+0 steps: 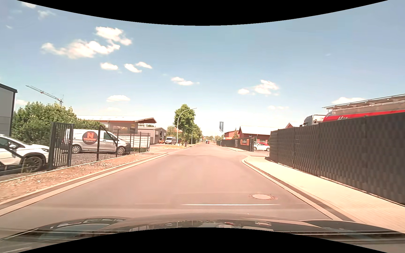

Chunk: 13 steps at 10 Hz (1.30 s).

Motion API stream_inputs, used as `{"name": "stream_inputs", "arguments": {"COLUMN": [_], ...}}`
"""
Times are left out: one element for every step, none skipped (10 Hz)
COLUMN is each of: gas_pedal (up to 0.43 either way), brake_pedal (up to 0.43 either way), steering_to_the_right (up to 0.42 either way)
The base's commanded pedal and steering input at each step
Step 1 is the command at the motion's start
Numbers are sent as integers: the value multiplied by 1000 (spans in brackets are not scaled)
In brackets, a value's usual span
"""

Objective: Follow the waypoints while adhering to traffic rules and regulations

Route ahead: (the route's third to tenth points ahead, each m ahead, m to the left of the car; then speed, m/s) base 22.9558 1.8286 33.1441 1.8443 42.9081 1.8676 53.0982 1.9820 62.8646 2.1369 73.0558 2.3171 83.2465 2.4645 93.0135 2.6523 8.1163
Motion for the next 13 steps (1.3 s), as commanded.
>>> {"name": "stream_inputs", "arguments": {"gas_pedal": [110, 110, 110, 110, 110, 110, 110, 110, 110, 110, 110, 110, 110], "brake_pedal": [0, 0, 0, 0, 0, 0, 0, 0, 0, 0, 0, 0, 0], "steering_to_the_right": [-10, -10, -10, -10, -9, -6, -5, -3, -2, -1, -1, 1, 4]}}
